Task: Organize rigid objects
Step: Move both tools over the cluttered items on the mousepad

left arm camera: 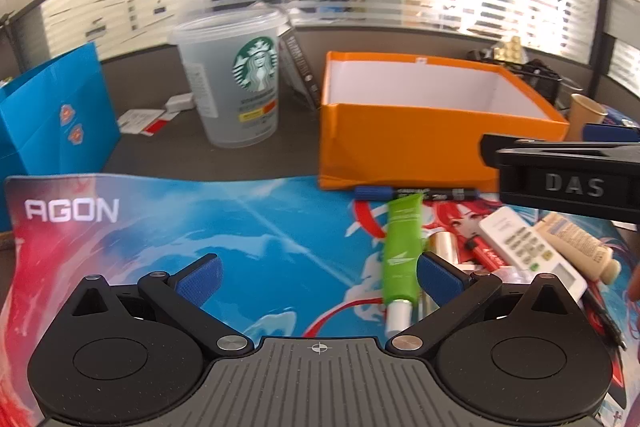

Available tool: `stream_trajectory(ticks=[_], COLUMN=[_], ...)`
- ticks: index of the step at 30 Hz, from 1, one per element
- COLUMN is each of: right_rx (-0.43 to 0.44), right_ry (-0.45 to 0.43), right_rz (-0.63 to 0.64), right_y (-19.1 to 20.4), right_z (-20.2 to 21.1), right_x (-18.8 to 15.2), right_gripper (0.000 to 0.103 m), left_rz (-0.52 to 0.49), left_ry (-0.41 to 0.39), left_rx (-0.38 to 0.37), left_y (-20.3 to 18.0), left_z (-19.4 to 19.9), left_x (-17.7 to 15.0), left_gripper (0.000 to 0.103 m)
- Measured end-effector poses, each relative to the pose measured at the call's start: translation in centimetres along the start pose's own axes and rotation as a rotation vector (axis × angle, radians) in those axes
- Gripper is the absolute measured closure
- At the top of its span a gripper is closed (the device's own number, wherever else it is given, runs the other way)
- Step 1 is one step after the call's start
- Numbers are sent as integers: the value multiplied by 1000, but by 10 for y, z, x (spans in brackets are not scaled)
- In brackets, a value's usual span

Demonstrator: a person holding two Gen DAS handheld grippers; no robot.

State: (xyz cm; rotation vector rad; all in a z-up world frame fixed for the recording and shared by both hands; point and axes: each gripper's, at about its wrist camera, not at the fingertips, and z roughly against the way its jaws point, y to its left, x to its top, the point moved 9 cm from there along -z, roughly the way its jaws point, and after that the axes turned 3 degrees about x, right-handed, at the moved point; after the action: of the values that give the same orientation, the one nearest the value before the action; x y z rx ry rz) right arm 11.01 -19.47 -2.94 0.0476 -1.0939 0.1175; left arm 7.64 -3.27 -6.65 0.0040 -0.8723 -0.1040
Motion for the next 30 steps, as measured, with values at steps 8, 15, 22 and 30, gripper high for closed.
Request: stream_trajectory(ticks=[8, 15, 22, 30], right_rx=[-26, -65, -90, -124], right_ry=[0, 10, 35, 68], right_rz=[35, 42, 33, 18], right_y=[-8, -32, -61, -95], right_z=[0, -1, -5, -6], right_x=[-1, -4, -12, -23], right_gripper=[0, 0, 0, 0], left_rz=[-56, -40, -20, -92], left_ry=[-12, -46, -105, -68], left_rx=[-50, -45, -38, -60], left_y=[-24, -39, -46, -68], left_z=[-4, -10, -10, -16], left_x=[0, -1, 3, -7], left_gripper=[0, 0, 0, 0])
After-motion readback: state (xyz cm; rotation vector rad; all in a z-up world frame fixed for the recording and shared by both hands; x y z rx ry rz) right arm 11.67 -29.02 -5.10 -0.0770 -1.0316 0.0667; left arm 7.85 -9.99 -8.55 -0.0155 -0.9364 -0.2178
